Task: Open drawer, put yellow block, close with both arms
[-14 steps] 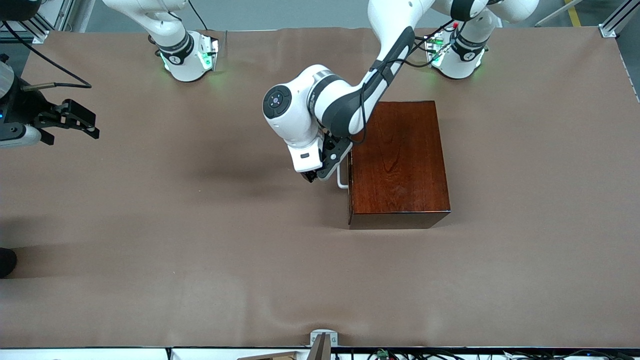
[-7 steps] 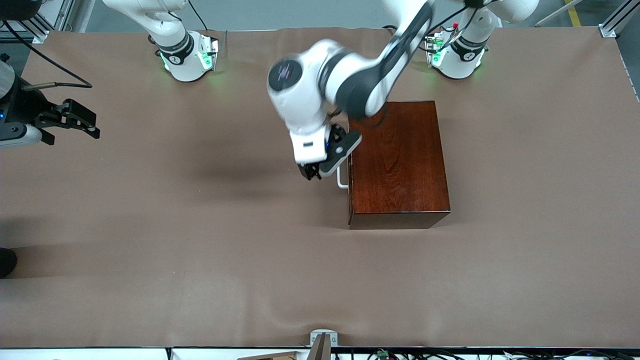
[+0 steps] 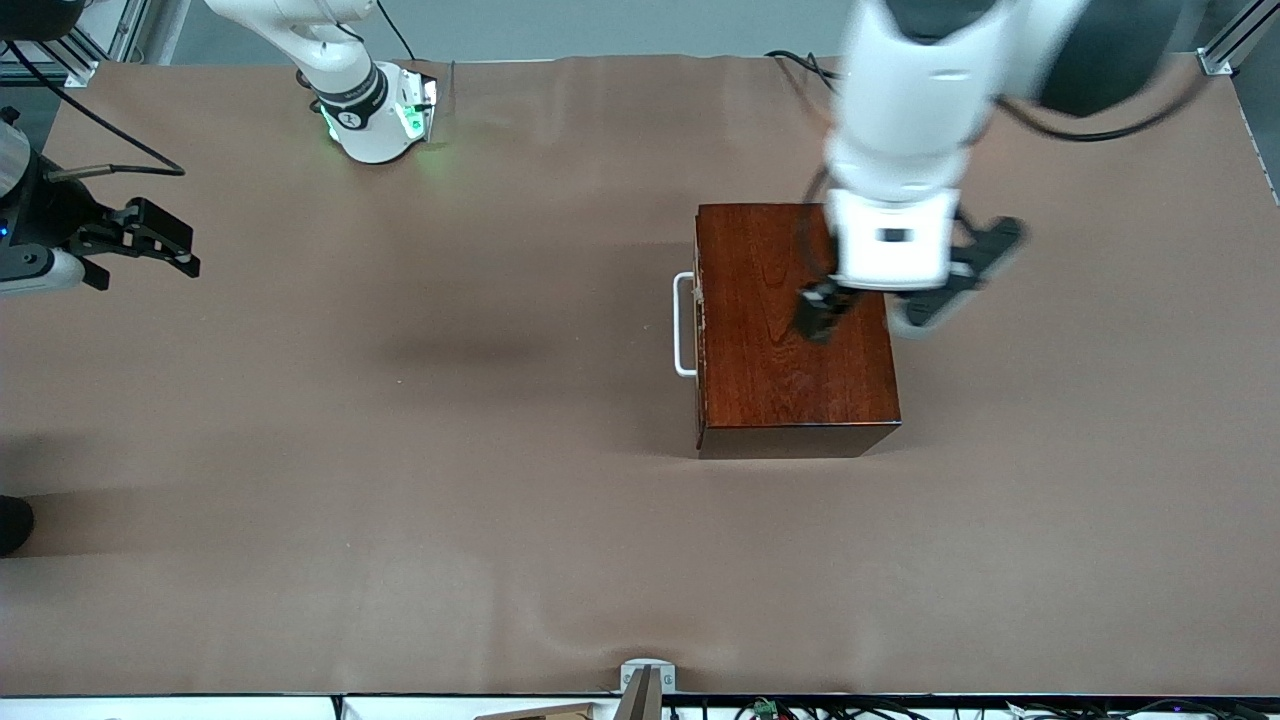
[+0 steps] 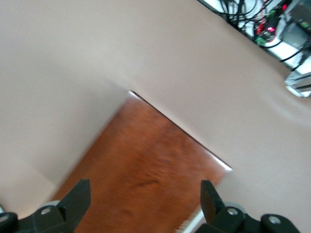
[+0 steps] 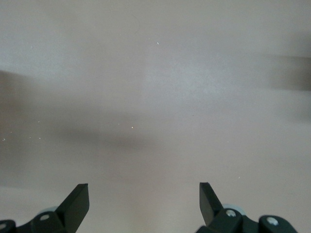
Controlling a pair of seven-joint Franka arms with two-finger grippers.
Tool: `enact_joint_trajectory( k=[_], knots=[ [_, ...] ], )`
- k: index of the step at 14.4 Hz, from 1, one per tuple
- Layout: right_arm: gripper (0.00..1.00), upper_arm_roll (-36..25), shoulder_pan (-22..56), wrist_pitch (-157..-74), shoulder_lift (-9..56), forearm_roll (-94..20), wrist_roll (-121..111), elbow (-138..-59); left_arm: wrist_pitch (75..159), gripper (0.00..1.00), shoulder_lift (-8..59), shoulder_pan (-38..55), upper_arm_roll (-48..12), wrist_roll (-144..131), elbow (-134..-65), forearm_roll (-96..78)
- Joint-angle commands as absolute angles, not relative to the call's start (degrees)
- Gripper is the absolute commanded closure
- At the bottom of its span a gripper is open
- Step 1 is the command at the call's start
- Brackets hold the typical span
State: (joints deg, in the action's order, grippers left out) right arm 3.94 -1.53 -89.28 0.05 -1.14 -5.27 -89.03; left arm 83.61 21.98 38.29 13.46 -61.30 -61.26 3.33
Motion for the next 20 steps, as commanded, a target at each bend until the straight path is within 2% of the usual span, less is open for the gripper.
enact_joint_trajectory(
  k=[1, 11, 12, 13, 15, 17, 18, 20],
  knots=[
    [0.0, 4.48, -2.2, -89.21, -0.97, -0.35, -5.54, -89.21, 80.87, 0.0, 17.68, 32.63, 12.57, -49.09, -64.77, 1.68],
    [0.0, 4.48, -2.2, -89.12, -0.97, -0.35, -5.54, -89.3, 79.63, 0.0, 10.29, 17.68, 12.22, -15.32, -72.76, 2.11],
    [0.0, 4.48, -2.2, -89.12, -0.97, -0.35, -5.54, -89.3, 80.32, 0.0, 9.24, 14.71, 9.35, -13.12, -74.86, 2.2],
    [0.0, 4.48, -2.2, -89.21, -0.97, -0.35, -5.54, -89.3, 81.99, 0.0, 6.97, 9.11, 3.92, -12.4, -78.02, 2.2],
    [0.0, 4.48, -2.2, -89.21, -0.97, -0.35, -5.54, -89.3, 86.98, 0.0, 0.65, 1.61, -3.92, -12.04, -87.49, 2.55],
    [0.0, 4.48, -2.2, -89.21, -0.97, -0.35, -5.54, -89.3, 93.66, 0.0, -6.9, -2.01, -7.11, -6.01, -98.73, 2.37],
    [0.0, 4.48, -2.2, -89.21, -0.97, -0.35, -5.54, -89.3, 95.52, 0.0, -9.29, -2.37, -7.29, -5.02, -102.01, 2.11],
    [0.0, 4.48, -2.29, -89.12, -0.97, -0.35, -5.54, -89.3, 94.93, 0.0, -10.54, -2.29, -8.86, -5.1, -102.66, 1.85]
  ],
)
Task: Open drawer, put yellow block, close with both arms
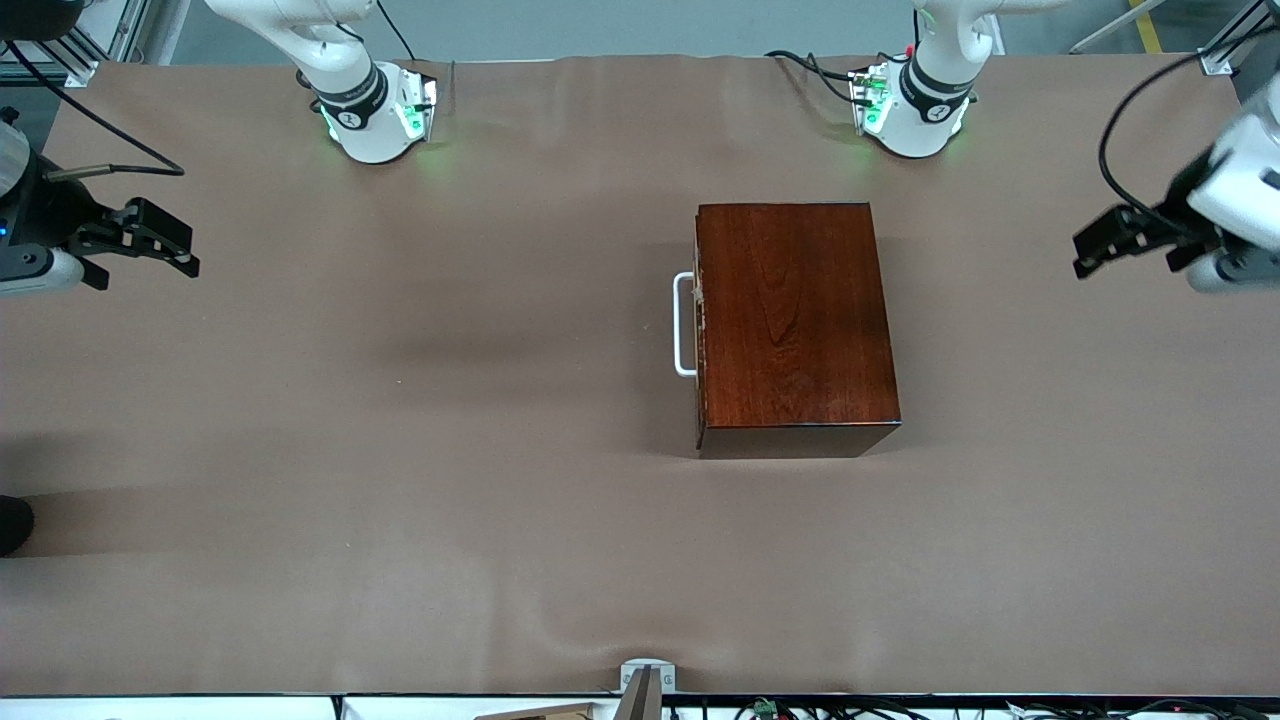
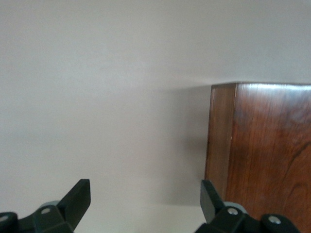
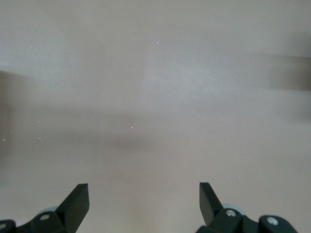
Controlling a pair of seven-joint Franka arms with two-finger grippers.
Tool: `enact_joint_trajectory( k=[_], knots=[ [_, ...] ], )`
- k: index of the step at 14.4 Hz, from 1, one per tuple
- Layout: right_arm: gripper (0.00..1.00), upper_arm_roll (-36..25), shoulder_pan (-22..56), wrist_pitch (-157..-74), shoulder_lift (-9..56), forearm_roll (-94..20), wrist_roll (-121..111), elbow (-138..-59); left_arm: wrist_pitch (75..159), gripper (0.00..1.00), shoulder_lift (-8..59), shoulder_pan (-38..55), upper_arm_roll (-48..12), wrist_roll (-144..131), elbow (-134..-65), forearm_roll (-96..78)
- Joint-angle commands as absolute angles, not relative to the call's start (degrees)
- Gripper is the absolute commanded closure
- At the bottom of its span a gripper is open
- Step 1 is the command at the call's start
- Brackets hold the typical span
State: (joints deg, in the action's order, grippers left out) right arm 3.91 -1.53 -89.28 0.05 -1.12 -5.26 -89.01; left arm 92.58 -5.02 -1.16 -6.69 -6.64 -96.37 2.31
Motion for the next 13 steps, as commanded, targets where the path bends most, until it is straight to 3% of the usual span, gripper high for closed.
enact_joint_trajectory(
  k=[1, 13],
  knots=[
    [0.0, 4.48, -2.29, -89.12, -0.97, -0.35, -5.54, -89.3, 94.14, 0.0, -10.72, -2.29, -9.4, -5.27, -102.31, 1.85],
    [0.0, 4.39, -2.55, -88.95, -0.97, -0.35, -5.45, -89.3, 93.08, 0.0, -6.94, -2.29, -8.79, -3.6, -95.89, -0.16]
  ],
)
